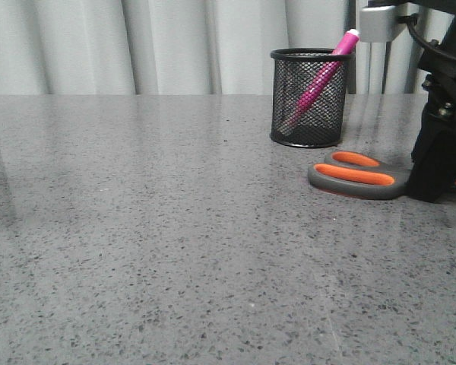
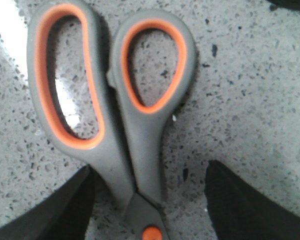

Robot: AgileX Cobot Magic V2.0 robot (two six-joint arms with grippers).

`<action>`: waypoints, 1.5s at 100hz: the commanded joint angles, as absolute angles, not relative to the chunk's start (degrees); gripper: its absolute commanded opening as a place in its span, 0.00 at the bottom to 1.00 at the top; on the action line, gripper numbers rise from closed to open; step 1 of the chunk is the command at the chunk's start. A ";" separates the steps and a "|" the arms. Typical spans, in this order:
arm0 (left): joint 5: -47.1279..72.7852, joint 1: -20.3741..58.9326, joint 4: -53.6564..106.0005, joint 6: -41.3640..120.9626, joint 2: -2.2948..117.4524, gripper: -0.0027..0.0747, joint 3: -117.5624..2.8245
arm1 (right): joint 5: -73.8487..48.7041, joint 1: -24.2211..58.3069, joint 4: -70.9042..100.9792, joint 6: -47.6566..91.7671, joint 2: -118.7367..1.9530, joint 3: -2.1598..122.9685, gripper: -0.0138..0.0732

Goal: Put pen and scissors into bin
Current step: 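Lower the right gripper onto the scissors' blade and close it, then lift the scissors and carry them above the black mesh cup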

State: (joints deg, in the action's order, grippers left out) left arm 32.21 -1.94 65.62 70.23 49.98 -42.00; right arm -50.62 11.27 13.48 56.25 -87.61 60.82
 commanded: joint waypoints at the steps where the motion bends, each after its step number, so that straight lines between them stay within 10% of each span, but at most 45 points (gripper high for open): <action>1: 30.84 -1.88 68.38 70.25 49.31 0.01 -43.70 | -49.55 11.91 13.39 57.18 -87.94 61.66 0.61; 36: 30.84 -1.88 68.38 70.34 49.31 0.01 -43.70 | -51.05 12.52 13.39 57.28 -87.72 61.66 0.07; 86: 30.84 -1.88 68.38 70.34 49.31 0.01 -43.70 | -52.54 7.42 22.11 55.29 -75.79 66.10 0.07; 150: 30.84 -1.88 68.51 70.34 49.31 0.01 -43.70 | -12.86 8.82 78.63 75.42 -71.66 62.35 0.07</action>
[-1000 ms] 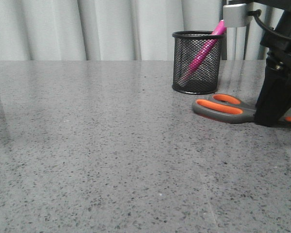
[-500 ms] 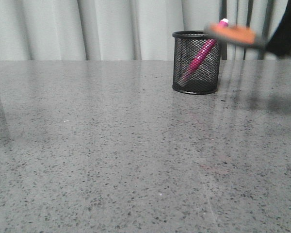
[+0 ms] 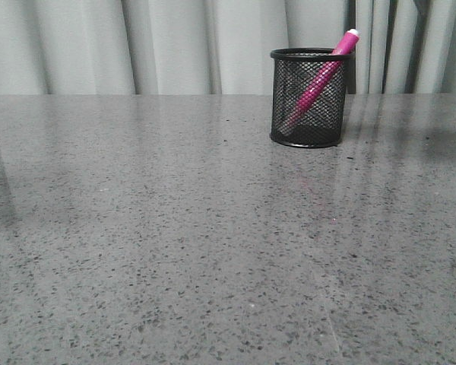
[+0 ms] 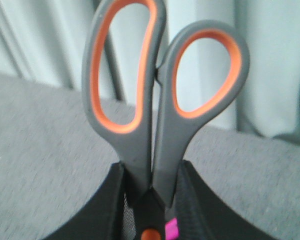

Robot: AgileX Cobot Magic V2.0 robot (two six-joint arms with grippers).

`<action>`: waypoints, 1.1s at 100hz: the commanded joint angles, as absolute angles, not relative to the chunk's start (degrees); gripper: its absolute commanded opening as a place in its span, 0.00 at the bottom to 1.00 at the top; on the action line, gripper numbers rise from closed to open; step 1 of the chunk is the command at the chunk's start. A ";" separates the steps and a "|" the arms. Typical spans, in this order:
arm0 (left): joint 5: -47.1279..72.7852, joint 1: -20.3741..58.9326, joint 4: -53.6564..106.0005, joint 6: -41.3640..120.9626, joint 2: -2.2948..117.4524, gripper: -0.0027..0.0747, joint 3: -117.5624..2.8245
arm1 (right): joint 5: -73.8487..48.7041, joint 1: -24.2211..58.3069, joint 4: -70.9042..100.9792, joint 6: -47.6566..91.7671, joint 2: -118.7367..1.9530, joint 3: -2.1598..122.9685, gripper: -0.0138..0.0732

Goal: Put pen and scissors into bin
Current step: 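Lift the scissors and carry them above the black mesh cup, then lower the scissors blade-first into the cup beside the marker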

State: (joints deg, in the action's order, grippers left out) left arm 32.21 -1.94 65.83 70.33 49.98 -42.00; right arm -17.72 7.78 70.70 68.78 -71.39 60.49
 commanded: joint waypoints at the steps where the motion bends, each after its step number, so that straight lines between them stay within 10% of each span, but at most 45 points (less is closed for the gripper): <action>1: 30.84 -1.88 68.51 70.34 49.31 0.01 -43.70 | -12.86 8.98 79.02 75.80 -71.84 62.45 0.07; 110: 30.37 -1.88 68.51 70.34 49.31 0.01 -43.70 | -27.65 9.56 107.31 109.32 -93.36 70.48 0.07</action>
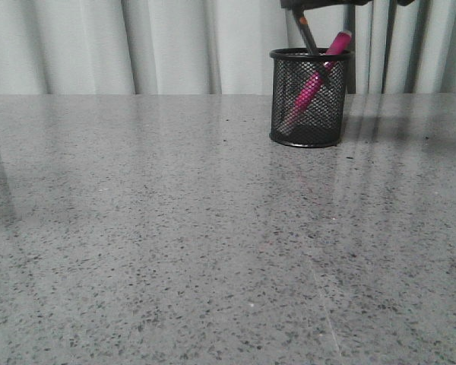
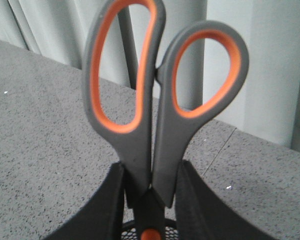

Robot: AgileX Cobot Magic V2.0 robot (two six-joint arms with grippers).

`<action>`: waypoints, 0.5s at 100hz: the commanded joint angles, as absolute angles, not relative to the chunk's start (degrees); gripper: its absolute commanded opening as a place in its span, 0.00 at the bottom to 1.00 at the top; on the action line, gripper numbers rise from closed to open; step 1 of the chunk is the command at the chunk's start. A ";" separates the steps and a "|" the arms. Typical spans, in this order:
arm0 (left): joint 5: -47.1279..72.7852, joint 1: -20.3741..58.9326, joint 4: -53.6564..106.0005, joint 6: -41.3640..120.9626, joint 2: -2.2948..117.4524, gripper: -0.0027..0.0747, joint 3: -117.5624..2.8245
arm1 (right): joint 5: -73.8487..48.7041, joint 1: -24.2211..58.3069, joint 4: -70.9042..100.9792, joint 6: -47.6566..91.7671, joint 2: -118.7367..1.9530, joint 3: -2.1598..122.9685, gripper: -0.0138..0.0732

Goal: Put pen and scissors into bin
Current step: 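Lower the scissors blade-first into the cup beside the marker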

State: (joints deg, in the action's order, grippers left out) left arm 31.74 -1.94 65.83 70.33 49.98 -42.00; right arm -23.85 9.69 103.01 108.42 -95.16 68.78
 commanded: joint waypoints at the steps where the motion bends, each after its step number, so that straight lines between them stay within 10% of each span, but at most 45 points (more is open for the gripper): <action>1: 30.37 -1.88 68.51 70.34 49.31 0.01 -43.70 | -27.81 9.56 107.31 109.32 -93.36 70.48 0.07; 50: 30.21 -1.88 68.51 70.34 49.31 0.01 -43.70 | -27.88 9.45 107.31 109.77 -93.45 66.56 0.07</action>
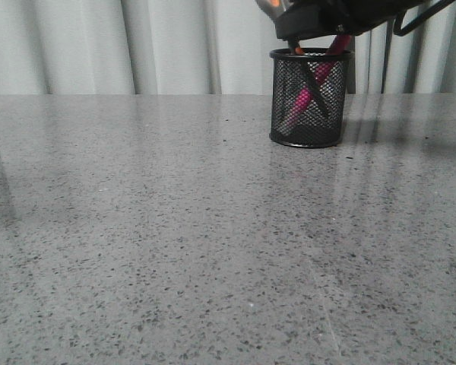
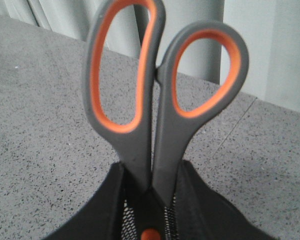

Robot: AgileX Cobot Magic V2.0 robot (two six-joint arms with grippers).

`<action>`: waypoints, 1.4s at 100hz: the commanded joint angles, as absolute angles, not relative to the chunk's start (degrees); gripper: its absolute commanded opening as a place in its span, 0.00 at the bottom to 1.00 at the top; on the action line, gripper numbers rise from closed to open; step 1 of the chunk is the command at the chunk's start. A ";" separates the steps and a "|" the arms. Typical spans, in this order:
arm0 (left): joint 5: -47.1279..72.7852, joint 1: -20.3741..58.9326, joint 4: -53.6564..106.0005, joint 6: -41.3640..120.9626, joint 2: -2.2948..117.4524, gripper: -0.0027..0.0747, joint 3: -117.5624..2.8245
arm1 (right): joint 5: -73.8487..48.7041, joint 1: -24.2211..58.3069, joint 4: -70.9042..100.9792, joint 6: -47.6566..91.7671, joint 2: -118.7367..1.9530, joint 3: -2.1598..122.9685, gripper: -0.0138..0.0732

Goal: Put pen and scissors into bin
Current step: 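Lower the scissors blade-first into the cup beside the marker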

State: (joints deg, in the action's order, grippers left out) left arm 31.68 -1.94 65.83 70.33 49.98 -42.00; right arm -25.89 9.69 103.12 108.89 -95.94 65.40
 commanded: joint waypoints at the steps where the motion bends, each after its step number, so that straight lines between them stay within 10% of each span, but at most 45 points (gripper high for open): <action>1: 30.21 -1.88 68.51 70.34 49.31 0.01 -43.70 | -27.76 9.45 107.31 109.77 -93.45 66.44 0.07; 63: 30.11 -1.88 68.51 70.34 49.31 0.01 -43.70 | -28.57 9.45 106.06 109.77 -93.45 65.23 0.07; 99: 30.11 -1.88 68.51 70.34 49.31 0.01 -43.70 | -28.57 9.45 106.06 109.77 -93.45 65.23 0.41; 140: 30.11 -1.88 68.51 70.34 49.31 0.01 -43.70 | -28.57 9.45 106.06 109.77 -93.45 65.23 0.42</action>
